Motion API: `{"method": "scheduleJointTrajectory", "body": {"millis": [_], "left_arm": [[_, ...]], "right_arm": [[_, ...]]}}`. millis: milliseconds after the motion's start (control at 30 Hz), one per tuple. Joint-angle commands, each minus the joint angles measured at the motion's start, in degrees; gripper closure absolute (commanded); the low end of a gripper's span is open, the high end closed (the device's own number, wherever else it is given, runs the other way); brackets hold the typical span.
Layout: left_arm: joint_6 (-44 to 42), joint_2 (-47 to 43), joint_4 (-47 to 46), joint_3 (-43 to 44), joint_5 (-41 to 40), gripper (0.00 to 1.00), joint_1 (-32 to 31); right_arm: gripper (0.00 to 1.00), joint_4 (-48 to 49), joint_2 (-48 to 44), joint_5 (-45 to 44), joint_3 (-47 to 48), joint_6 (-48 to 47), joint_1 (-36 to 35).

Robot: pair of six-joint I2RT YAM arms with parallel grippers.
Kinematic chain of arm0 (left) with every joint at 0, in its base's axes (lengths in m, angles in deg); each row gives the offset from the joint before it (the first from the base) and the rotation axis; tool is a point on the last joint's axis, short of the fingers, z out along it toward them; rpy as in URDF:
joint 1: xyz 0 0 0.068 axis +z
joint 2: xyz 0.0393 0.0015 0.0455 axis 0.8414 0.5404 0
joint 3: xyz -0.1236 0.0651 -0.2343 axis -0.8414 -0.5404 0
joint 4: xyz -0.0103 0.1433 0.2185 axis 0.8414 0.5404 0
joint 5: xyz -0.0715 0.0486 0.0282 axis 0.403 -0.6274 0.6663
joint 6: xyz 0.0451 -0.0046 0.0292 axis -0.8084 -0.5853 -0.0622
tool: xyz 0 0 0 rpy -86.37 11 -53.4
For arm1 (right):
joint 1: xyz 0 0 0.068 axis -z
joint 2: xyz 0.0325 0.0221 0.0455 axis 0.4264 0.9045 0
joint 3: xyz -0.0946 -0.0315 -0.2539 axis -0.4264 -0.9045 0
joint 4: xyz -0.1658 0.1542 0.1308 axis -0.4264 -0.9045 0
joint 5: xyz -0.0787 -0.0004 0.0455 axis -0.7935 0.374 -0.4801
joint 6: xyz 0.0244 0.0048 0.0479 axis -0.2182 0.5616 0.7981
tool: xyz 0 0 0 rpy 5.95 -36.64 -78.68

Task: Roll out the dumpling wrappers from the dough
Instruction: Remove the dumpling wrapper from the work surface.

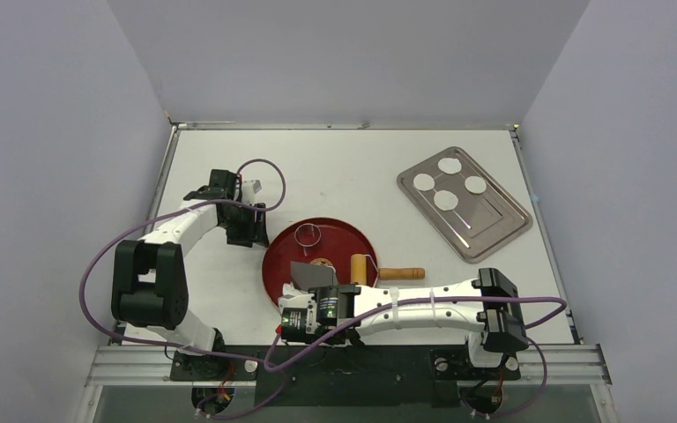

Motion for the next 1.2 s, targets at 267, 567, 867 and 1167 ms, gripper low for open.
{"method": "scheduleJointTrajectory", "body": {"millis": [267,567,867,1167], "left_arm": [[-0.8,-3.9,-2.4,-0.8,-2.8,0.49,0.0],[-1.1,-7.5,-3.4,-2.7,-2.0,0.47,0.7],[-0.6,-7.0,-2.9,-1.7,-2.8,0.44,0.8],[-0.1,-8.5,-3.3,-1.3,-2.4,0.44,0.8]], "right_arm": [[1.00,-0.9,-5.7,-4.7,0.6,0.4,-3.1],[1.00,0.9,-10.3,-5.6,1.6,2.6,-1.7],[1.00,3.6,-14.5,-1.0,-0.2,7.6,2.3],[1.00,1.0,-16.4,4.9,2.8,15.2,11.3]]}}
